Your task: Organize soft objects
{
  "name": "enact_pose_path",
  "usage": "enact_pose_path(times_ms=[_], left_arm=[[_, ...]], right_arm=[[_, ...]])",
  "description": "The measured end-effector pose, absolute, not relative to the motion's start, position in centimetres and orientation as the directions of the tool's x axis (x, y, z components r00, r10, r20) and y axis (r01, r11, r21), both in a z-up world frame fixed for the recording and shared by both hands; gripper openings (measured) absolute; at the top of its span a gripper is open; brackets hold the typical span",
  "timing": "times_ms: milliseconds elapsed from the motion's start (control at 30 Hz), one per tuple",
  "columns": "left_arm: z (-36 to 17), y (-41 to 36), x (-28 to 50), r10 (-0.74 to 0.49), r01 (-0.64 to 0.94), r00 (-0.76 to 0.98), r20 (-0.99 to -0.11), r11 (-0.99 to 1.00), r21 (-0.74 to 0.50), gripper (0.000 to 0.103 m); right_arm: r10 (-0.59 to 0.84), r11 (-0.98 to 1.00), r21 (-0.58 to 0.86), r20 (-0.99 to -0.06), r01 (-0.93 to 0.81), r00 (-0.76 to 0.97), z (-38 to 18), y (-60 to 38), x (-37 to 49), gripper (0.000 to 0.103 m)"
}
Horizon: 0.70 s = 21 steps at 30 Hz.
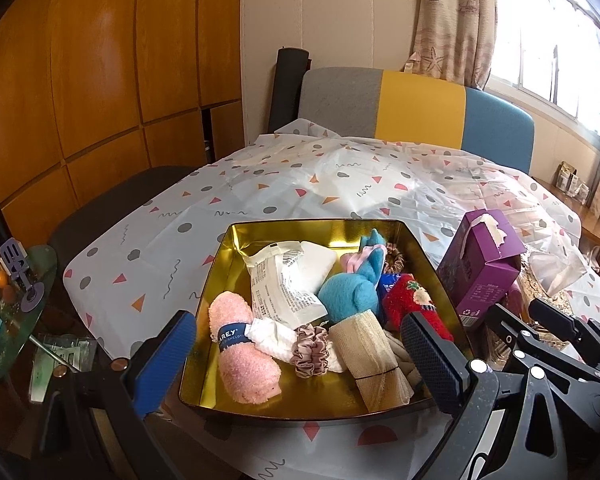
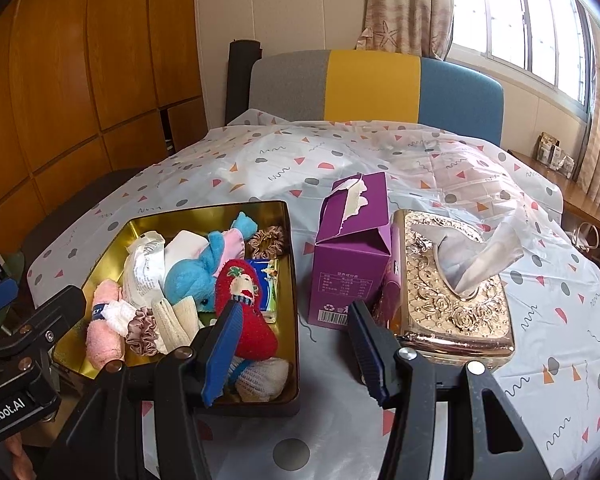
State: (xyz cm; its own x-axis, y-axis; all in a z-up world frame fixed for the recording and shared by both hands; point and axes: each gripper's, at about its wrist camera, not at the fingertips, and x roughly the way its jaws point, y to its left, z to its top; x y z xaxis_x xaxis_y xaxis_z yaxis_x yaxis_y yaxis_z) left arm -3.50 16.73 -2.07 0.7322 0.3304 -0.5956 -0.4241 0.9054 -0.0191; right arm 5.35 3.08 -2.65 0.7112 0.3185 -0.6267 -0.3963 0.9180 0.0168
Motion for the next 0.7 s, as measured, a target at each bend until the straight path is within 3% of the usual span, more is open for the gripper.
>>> enact_pose_path(times_ms=[700], left_arm=[[-2.21, 17.03, -3.75, 0.331, -0.432, 0.729, -0.6, 0.902, -0.027, 0.103]], right_arm=[[0.318, 0.917, 0.017, -0.634, -0.399, 0.704, -2.92, 3.16, 5.36, 0.055]])
